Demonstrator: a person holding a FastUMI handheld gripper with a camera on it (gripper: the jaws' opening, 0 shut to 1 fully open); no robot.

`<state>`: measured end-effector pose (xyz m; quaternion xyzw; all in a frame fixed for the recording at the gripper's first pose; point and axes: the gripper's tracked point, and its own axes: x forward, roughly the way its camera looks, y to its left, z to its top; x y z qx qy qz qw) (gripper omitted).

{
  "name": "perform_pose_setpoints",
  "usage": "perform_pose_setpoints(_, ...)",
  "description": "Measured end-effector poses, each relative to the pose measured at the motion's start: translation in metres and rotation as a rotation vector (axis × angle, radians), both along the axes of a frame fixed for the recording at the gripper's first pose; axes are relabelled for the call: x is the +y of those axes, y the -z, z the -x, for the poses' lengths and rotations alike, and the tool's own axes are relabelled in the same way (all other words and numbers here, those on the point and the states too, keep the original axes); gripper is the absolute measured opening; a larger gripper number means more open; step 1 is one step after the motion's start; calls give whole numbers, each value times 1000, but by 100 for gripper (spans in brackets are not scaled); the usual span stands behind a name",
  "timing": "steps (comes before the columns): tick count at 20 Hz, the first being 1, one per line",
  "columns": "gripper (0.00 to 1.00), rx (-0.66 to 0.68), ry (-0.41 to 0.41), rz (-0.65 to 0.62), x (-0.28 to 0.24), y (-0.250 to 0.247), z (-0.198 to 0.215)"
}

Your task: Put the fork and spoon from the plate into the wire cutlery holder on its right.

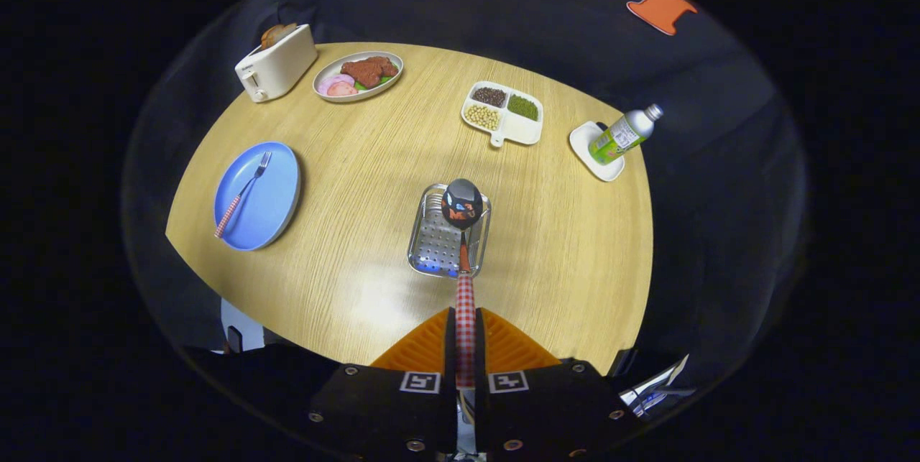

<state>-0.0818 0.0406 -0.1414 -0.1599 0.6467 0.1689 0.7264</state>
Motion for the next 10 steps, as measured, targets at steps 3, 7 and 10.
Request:
perform_pose_setpoints(3,10,38,-21,37,-13,3,-2)
perform_pose_setpoints(7,10,121,-60,65,-16,3,-2)
perform_pose_setpoints(10,12,153,-114,102,-14,6,-7)
